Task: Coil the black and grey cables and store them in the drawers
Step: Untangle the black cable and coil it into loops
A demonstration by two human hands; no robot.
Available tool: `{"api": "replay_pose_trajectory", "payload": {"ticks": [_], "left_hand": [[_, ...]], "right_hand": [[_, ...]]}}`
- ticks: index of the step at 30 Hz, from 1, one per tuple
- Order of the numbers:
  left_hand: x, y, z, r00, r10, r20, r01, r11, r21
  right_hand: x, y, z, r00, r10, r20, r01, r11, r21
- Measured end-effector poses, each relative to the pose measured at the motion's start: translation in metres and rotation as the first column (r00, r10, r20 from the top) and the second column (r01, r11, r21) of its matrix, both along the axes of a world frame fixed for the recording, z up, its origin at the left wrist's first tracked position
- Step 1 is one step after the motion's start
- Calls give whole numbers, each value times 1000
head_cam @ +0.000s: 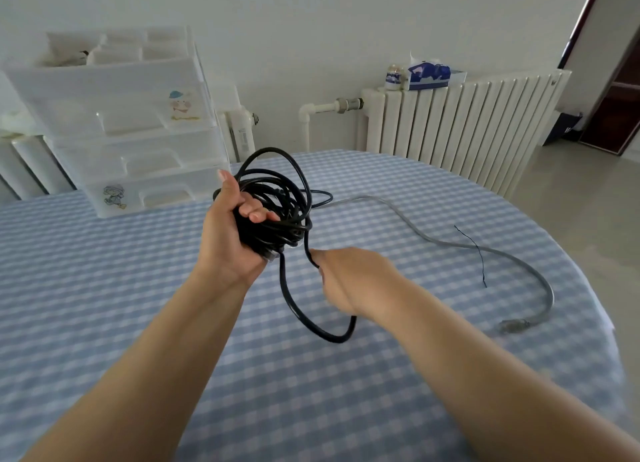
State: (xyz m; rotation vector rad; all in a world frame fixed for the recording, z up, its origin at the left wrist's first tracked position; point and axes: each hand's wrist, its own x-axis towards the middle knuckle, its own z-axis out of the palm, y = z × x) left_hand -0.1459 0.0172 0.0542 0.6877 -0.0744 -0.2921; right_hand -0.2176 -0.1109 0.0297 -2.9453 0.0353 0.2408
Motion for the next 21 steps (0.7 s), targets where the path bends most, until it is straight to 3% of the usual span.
{"api": "replay_pose_trajectory", "payload": {"ticks": [7, 14, 18, 21], "left_hand": [[-7, -6, 2, 983, 149, 104, -162, 977, 136], [0, -3, 3, 916, 334, 223, -389, 877, 284], [8, 8, 3, 937, 347, 43, -346, 906, 245], [11, 10, 1, 945, 312, -100, -291, 939, 186]], "right_hand": [[1, 8, -3, 1000, -22, -15, 25, 965, 262], [-2, 11, 3, 1000, -8, -5, 9, 760, 650], [-12, 14, 4, 986, 142, 92, -166, 915, 367], [-12, 18, 4, 939, 306, 158, -328, 935, 132]]}}
